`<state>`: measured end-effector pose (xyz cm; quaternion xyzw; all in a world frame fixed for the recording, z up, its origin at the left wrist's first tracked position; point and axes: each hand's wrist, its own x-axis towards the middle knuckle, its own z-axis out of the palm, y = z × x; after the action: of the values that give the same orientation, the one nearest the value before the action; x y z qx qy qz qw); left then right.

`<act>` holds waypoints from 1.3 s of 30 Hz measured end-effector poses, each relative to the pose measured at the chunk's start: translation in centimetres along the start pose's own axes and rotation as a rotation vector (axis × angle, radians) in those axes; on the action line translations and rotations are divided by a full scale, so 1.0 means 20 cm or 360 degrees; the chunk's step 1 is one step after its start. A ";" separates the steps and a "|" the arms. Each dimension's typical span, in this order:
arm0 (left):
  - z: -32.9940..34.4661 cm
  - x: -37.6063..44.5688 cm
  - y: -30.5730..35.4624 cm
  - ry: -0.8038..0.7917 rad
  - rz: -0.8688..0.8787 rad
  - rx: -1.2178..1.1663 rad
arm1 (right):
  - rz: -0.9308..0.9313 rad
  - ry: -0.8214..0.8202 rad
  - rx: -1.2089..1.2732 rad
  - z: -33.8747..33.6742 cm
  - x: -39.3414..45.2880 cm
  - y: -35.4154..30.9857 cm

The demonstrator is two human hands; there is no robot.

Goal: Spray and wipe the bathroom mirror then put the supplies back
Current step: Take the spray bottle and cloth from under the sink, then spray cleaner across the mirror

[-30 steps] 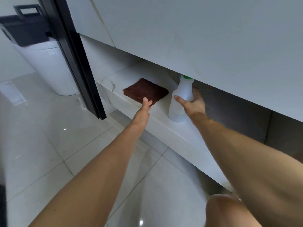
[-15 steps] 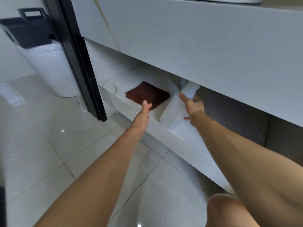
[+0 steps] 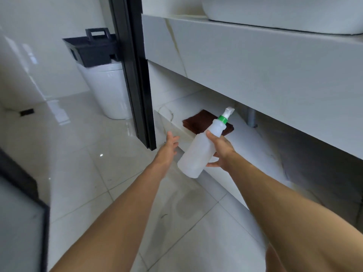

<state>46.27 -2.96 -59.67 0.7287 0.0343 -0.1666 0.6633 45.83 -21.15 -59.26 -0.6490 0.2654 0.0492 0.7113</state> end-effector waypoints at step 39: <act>-0.64 -1.07 3.47 0.0556 0.0898 0.0388 | -0.0955 -0.1074 -0.0261 0.60 -1.59 -3.50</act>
<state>47.40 5.11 13.55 0.8008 -0.0755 0.1475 0.5755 51.47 -11.81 17.69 -0.6990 -0.1856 0.0705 0.6870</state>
